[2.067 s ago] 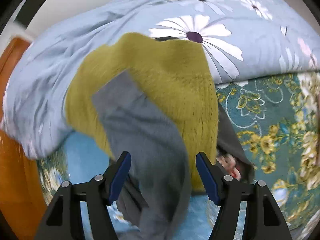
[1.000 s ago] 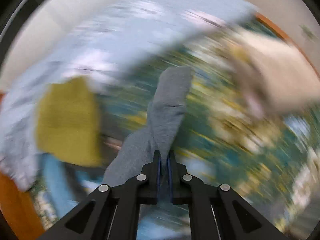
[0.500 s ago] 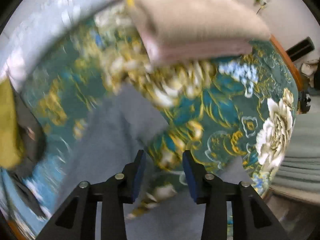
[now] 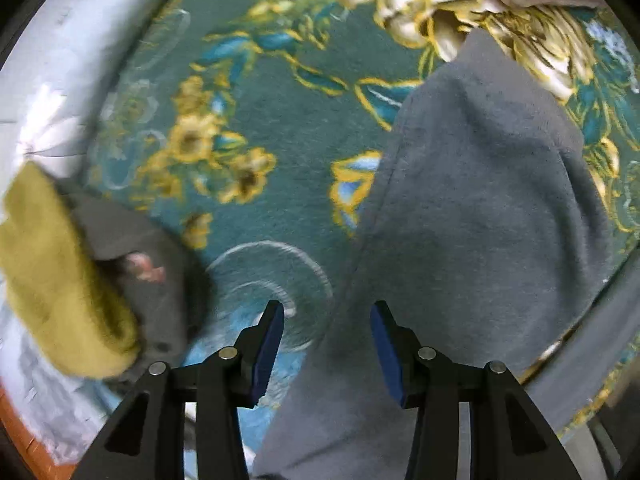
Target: Fold clothes
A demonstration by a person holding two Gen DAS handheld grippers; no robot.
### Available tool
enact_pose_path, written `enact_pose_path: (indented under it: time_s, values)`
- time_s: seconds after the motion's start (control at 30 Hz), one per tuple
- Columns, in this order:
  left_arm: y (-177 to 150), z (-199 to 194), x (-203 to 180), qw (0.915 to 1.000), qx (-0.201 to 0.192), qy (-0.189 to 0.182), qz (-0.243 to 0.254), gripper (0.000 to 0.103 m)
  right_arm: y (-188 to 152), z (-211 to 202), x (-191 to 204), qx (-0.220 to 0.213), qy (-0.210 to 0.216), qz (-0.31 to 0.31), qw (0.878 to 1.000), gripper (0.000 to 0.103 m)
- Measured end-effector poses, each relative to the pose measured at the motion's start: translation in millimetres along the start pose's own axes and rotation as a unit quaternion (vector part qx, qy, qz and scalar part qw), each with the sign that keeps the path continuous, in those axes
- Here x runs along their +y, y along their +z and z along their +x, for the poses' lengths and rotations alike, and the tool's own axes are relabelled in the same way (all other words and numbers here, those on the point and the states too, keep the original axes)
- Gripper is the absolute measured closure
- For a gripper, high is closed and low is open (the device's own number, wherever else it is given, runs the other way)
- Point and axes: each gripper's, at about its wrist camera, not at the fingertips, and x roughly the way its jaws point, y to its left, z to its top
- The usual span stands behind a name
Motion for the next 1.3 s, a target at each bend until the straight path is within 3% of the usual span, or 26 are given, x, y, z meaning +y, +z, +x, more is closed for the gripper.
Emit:
enact_pose_path:
  time_s: [0.2, 0.3, 0.33, 0.4, 0.43, 0.5, 0.57, 0.7, 0.8, 0.9, 1.0, 1.07, 1.13, 1.2, 1.27, 1.3]
  values:
    - [-3, 12, -14, 0.9981, -0.007, 0.056, 0.025, 0.053, 5, 15, -8, 0.017, -0.049, 0.029, 0.998, 0.056]
    - [-6, 13, -15, 0.9961, -0.009, 0.078, 0.04, 0.058, 4, 16, -15, 0.019, -0.045, 0.04, 0.998, 0.061]
    - [-8, 13, -16, 0.9952, -0.01, 0.086, 0.046, 0.064, 3, 16, -15, 0.022, -0.049, 0.032, 0.998, 0.068]
    - [-10, 14, -17, 0.9933, -0.012, 0.1, 0.056, 0.08, 2, 14, -17, 0.027, -0.052, 0.018, 0.998, 0.093]
    - [-11, 15, -18, 0.9923, -0.013, 0.108, 0.061, 0.089, 1, 13, -19, 0.03, -0.05, 0.014, 0.998, 0.097]
    - [-14, 15, -19, 0.9899, -0.014, 0.122, 0.071, 0.094, -3, 8, -29, 0.033, -0.036, 0.013, 0.999, 0.097]
    - [-21, 7, -18, 0.9902, -0.022, 0.104, 0.09, 0.1, -9, -2, -43, 0.026, -0.013, 0.014, 0.999, 0.098]
    - [-39, -14, -16, 0.9881, -0.04, 0.056, 0.138, 0.101, -27, -39, -62, -0.006, 0.063, -0.014, 0.998, 0.098]
    - [-57, -47, -22, 0.9798, -0.06, -0.026, 0.189, 0.102, -37, -83, -63, -0.052, 0.136, -0.052, 0.988, 0.098]
    - [-65, -71, -34, 0.9663, -0.082, -0.099, 0.223, 0.102, -37, -117, -52, -0.092, 0.207, -0.079, 0.971, 0.098]
    - [-63, -65, -53, 0.9649, -0.089, -0.091, 0.23, 0.101, -38, -119, -17, -0.081, 0.204, -0.112, 0.969, 0.098]
    - [-47, -52, -44, 0.9719, -0.075, -0.066, 0.213, 0.101, -35, -109, -1, -0.069, 0.186, -0.118, 0.973, 0.098]
    - [-33, -27, -37, 0.9857, -0.041, -0.043, 0.157, 0.101, -27, -92, -5, -0.056, 0.171, -0.108, 0.978, 0.098]
    - [-35, -27, -28, 0.9905, -0.024, -0.055, 0.124, 0.099, -22, -80, -12, -0.049, 0.158, -0.101, 0.981, 0.098]
    - [-40, -34, -21, 0.9916, -0.016, -0.074, 0.105, 0.08, -24, -80, -26, -0.05, 0.147, -0.103, 0.983, 0.098]
    - [-42, -38, -18, 0.9919, -0.012, -0.083, 0.095, 0.076, -26, -80, -34, -0.048, 0.139, -0.105, 0.984, 0.098]
